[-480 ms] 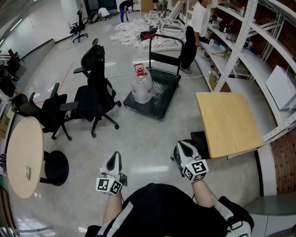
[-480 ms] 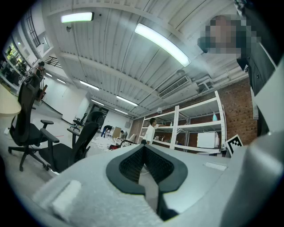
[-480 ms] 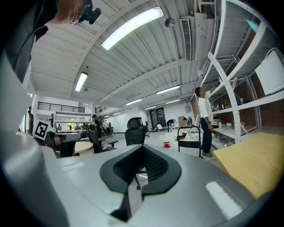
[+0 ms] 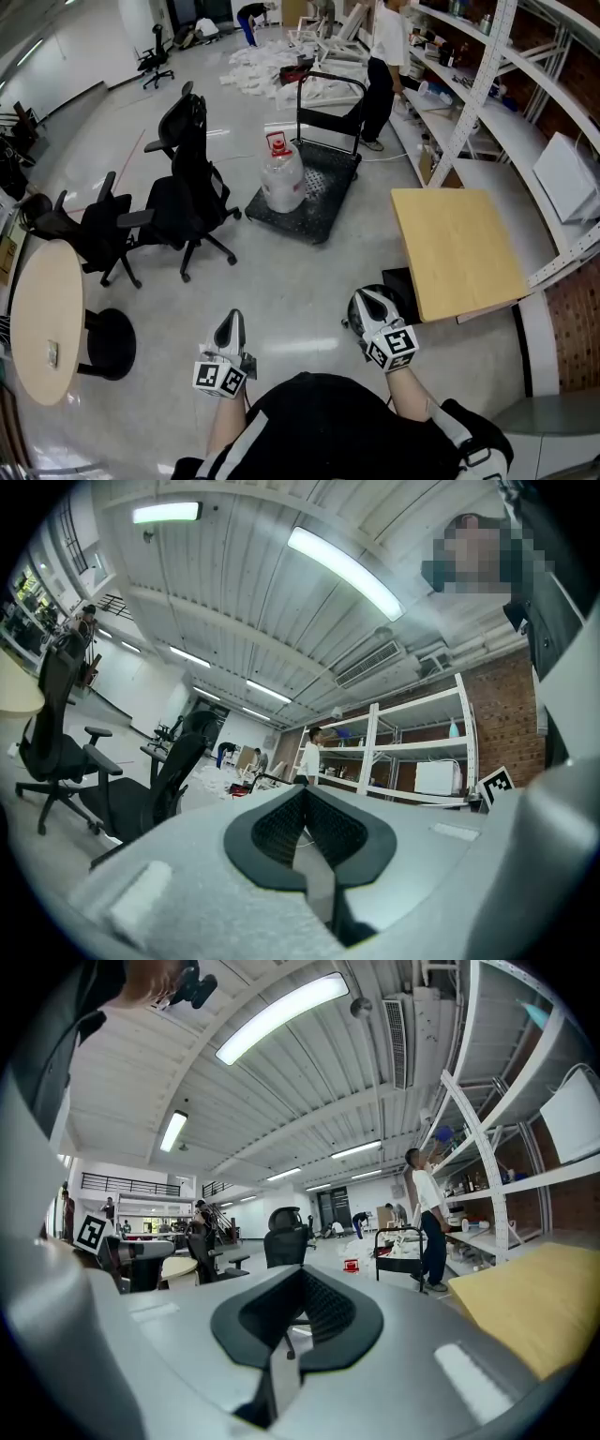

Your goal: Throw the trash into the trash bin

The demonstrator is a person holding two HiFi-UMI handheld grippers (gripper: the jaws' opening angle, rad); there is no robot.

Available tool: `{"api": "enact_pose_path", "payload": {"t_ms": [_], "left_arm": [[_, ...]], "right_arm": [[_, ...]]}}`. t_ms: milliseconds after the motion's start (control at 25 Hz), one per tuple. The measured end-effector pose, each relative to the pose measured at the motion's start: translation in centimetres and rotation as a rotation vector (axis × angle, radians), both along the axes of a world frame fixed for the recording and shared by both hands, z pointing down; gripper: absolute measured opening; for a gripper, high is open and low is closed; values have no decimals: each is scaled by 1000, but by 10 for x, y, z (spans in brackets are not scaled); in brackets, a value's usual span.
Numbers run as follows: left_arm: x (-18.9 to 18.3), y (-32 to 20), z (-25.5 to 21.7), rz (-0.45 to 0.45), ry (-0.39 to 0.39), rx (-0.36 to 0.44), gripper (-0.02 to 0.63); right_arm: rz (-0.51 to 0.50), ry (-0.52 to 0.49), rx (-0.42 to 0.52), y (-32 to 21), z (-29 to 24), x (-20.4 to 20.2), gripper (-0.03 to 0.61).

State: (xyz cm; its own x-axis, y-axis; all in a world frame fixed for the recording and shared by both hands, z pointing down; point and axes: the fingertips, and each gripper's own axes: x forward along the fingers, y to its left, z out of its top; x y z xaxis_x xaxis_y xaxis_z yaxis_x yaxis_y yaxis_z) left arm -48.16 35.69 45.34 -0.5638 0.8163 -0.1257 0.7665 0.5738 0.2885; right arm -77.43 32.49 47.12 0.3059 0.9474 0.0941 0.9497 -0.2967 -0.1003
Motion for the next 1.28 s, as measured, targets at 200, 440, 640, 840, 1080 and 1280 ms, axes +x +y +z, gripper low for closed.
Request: {"api": "enact_pose_path", "payload": {"t_ms": [200,440,640,840,1080,1280], "left_arm": [[-4,0,3,-17,25,19,0],[-10,-5,8,-60,-4,46,0],[-7,-21,12,-153,-16,47,0],[32,-84,23,-363,3,95,0],[98,-156,29,-614,27,125,0],[161,-187,24,-774,3,87,0]], "right_arm": [[8,59,-8,1,5,-10,5],[-38,80,-14,-4,7,-16,5],[-131,72,11,3,16,-16,6],[-340,72,67,9,38,25,5],[-563,60,63,19,33,105,6],[-684,51,50,31,25,186,6]]}}
